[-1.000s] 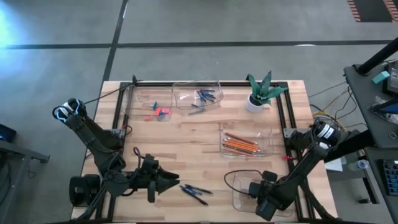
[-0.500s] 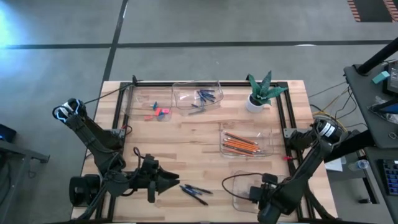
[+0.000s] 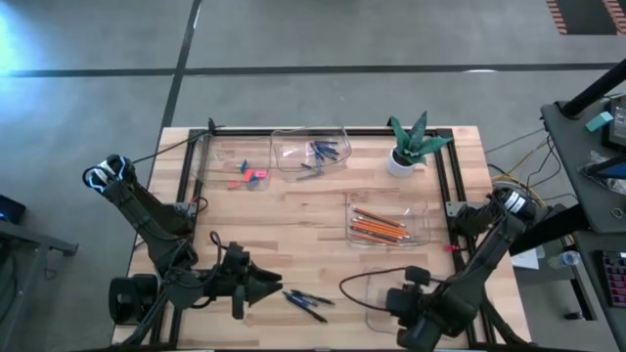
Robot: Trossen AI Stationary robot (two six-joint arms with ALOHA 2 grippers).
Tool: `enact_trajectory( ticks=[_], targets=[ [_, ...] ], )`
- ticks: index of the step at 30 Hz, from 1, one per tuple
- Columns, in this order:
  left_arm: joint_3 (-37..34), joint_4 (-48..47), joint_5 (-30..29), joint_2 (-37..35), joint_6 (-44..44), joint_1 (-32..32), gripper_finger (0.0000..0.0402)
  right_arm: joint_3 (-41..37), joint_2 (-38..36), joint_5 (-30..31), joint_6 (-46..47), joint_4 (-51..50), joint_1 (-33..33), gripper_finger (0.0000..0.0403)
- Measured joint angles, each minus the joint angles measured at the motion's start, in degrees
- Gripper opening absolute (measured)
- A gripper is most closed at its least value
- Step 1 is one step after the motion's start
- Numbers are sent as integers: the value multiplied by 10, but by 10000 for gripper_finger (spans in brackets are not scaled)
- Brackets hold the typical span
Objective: Sort crayons/erasers/pens/pencils in bins
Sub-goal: Put the black pen into the bottom transparent bin
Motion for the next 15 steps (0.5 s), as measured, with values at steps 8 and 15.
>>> enact_trajectory(
  ticks=[8, 15],
  targets=[
    [0, -1, 22, 0, 0, 0, 141, 36, 0, 77, -47, 12, -52, 134],
    [0, -1, 47, 0, 15, -1, 141, 35, 0, 81, -83, 99, -103, 137]
  ],
)
